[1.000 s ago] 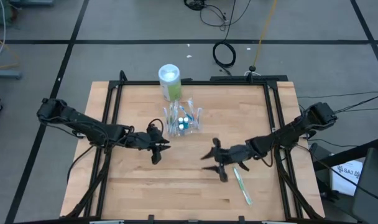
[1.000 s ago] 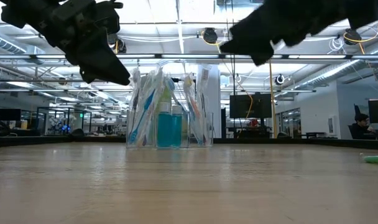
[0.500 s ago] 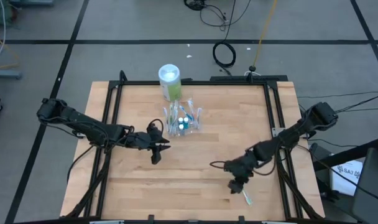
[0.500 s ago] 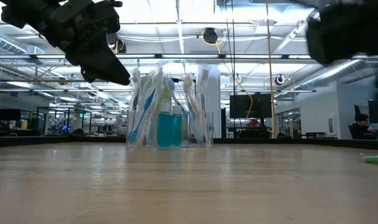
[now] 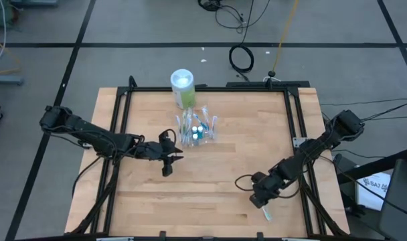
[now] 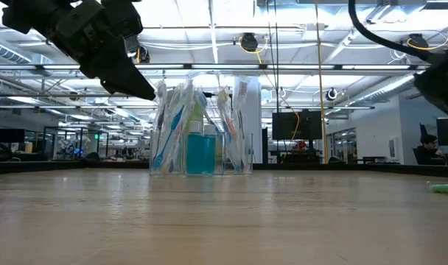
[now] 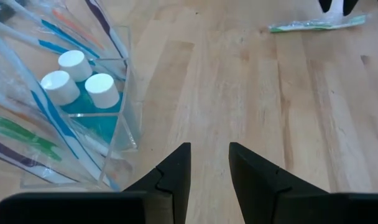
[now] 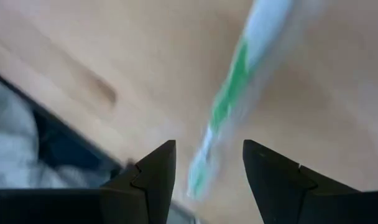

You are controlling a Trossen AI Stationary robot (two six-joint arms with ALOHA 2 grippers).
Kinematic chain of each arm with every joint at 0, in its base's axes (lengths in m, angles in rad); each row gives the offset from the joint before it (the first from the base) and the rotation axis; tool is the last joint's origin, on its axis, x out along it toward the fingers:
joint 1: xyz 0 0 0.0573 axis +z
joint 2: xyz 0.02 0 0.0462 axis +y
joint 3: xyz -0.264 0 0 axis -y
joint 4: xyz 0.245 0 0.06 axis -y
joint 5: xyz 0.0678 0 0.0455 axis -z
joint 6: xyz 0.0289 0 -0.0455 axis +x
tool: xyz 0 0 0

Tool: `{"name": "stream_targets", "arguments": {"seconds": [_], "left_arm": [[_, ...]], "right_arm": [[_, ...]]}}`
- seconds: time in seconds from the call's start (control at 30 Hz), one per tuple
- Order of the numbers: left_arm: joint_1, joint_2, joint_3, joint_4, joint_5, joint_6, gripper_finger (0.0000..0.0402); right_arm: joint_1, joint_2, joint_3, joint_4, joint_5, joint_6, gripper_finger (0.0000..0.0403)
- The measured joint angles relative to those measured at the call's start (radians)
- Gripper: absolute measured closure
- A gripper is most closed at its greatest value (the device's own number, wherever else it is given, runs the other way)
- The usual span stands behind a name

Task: Pick & Place toothbrushing station
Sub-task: Put the green toothbrush into the right side of the transparent organizer

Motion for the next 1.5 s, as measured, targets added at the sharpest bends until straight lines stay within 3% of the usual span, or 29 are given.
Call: {"name": "stream_targets", "arguments": {"seconds": [0.1,0.37,0.5,0.7,0.8,0.97,1.13,1.37,1.5], "left_arm": [[0.012,0.000,0.000,0.000,-0.001,0.027,0.0289],[0.045,0.000,0.000,0.001,-0.001,0.045,0.0289],[0.058,0.000,0.000,0.000,-0.001,0.056,0.0289],[0.068,0.000,0.000,0.000,-0.001,0.067,0.0289],[0.068,0.000,0.000,0.003,-0.001,0.079,0.0289],[0.068,0.000,0.000,0.018,-0.001,0.089,0.0289],[0.068,0.000,0.000,0.027,-0.001,0.117,0.0289],[0.068,0.000,0.000,0.068,-0.001,0.132,0.0289],[0.068,0.000,0.000,0.096,-0.002,0.147,0.0289]], "right_arm": [[0.009,0.013,0.000,0.000,0.065,-0.012,0.0225],[0.011,0.102,-0.005,0.012,0.060,-0.192,0.0239],[0.009,0.107,-0.006,0.007,0.069,-0.281,0.0276],[-0.006,0.095,-0.009,0.035,0.080,-0.369,0.0364],[-0.013,0.082,-0.010,0.094,0.165,-0.467,0.0394],[-0.036,0.028,-0.011,0.213,0.289,-0.650,0.0392],[-0.060,-0.040,-0.010,0.289,0.581,-0.920,0.0401],[-0.072,-0.092,-0.010,0.393,1.206,-1.310,0.0402],[-0.070,-0.093,-0.010,0.506,1.472,-1.624,0.0402]]}}
